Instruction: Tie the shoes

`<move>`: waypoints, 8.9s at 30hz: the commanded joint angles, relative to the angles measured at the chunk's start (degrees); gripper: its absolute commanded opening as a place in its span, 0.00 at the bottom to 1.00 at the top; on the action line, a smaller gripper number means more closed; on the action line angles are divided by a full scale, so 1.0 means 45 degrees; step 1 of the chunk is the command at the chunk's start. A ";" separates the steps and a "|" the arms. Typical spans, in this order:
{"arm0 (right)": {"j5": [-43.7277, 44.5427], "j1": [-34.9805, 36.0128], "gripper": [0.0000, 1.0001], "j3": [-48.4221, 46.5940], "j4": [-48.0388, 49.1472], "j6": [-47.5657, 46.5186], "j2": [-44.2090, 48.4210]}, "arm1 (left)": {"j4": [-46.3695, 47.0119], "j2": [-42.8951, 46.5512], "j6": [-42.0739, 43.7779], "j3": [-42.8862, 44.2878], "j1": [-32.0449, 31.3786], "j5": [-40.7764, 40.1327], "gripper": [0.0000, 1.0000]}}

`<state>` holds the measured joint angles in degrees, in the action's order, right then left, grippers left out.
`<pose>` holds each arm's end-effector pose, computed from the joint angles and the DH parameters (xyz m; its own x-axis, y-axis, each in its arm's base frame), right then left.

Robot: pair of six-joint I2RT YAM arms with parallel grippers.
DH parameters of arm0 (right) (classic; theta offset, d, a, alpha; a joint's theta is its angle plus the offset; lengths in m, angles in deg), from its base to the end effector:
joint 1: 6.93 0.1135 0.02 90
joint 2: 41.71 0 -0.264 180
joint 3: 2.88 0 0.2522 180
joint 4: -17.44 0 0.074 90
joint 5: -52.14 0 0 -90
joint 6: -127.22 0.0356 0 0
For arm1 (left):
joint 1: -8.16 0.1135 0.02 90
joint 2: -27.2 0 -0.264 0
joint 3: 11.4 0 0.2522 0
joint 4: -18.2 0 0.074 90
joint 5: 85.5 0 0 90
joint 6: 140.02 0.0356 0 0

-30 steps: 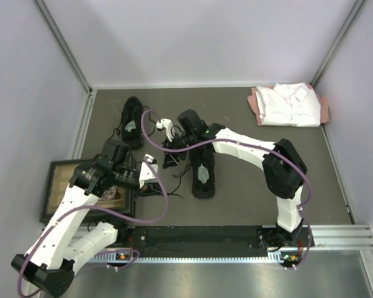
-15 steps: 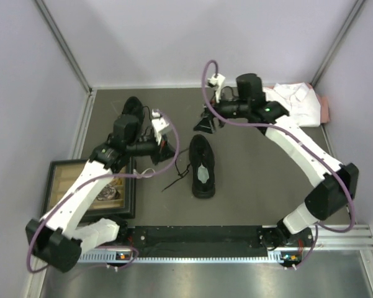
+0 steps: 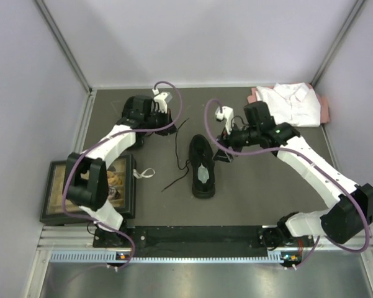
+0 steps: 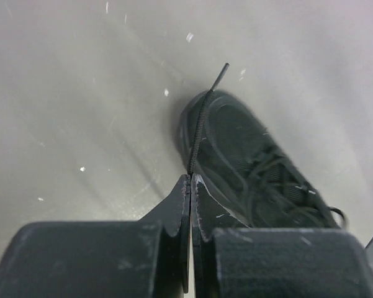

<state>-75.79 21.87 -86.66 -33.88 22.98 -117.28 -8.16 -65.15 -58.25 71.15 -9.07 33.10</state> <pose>0.2334 0.1533 0.3354 -0.3903 -0.4360 -0.8109 -0.8968 0.3794 0.2276 0.3429 -0.1242 0.2722 -0.6478 0.0693 -0.7586 0.5421 0.7417 -0.3951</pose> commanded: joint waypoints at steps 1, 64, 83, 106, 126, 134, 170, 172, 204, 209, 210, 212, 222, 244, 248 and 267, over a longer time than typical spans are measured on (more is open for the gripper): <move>0.0984 0.1839 0.65 0.0752 0.0688 -0.1424 0.0426 | 0.0497 -0.1095 -0.0905 0.0415 0.0079 -0.0067 0.00; 0.2648 0.5984 0.00 -0.2956 0.1002 -0.7833 -1.0121 | 0.0378 -0.5434 -0.2527 0.1158 0.0783 0.1906 0.00; 0.1750 0.5009 0.00 -0.1025 0.1705 -0.2737 -0.2956 | -0.2646 -0.2291 -0.1688 -0.0460 0.0763 0.2101 0.00; 0.4423 0.2409 0.00 0.3119 0.3054 0.3511 0.0857 | -0.3353 -0.1019 -0.1745 -0.2397 0.0744 0.2648 0.00; 0.4836 0.2780 0.00 0.1283 0.3366 0.4844 -0.1486 | -0.2630 -0.0824 -0.2097 -0.2924 0.0646 0.2883 0.00; 0.4855 0.3054 0.00 0.0795 0.3718 0.5040 -0.2268 | -0.2707 -0.0766 -0.1922 -0.3042 0.0627 0.2980 0.15; 0.4445 0.3171 0.00 0.0989 0.3913 0.5274 -0.2777 | 0.6529 -0.1253 -0.9010 -0.5053 0.0471 0.6496 0.58; 0.4445 0.3171 0.00 0.1067 0.3952 0.5293 -0.2758 | 0.6880 -0.1312 -0.9186 -0.5112 0.0451 0.6516 0.57; 0.4387 0.3152 0.00 0.0892 0.3992 0.5352 -0.2952 | 0.9245 -0.1624 -1.1140 -0.5464 0.0178 0.7121 0.29; 0.4347 0.3171 0.00 0.0853 0.4011 0.5371 -0.2972 | 0.9421 -0.1449 -1.1238 -0.5620 0.0138 0.7121 0.20; 0.4289 0.3171 0.00 0.0833 0.4011 0.5352 -0.2972 | 0.9421 -0.1468 -1.1238 -0.5639 0.0138 0.7140 0.17; 0.4211 0.3152 0.00 0.0756 0.3953 0.5294 -0.2972 | 0.9421 -0.1410 -1.1199 -0.5678 0.0158 0.7160 0.03; 0.2789 0.3074 0.47 0.0501 0.3307 0.3284 -0.1431 | 0.6962 -0.0668 -0.9444 -0.4840 0.1172 0.6789 0.00; 0.5557 0.7799 0.75 0.0697 0.4909 -0.5934 -0.4533 | 0.4186 -0.1859 -0.7976 -0.3452 0.1642 0.6574 0.00; 0.6493 0.8014 0.75 0.0657 0.5377 -0.6658 -0.5566 | 0.4265 -0.1898 -0.8054 -0.3530 0.1642 0.6574 0.00; 0.7804 0.8054 0.05 0.0659 0.5750 -0.7423 -0.7114 | 0.4129 -0.2230 -0.7859 -0.3218 0.1623 0.6496 0.00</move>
<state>-42.35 57.45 -83.03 -8.68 -10.13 -149.35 10.00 -75.08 -95.01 54.43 -2.01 62.06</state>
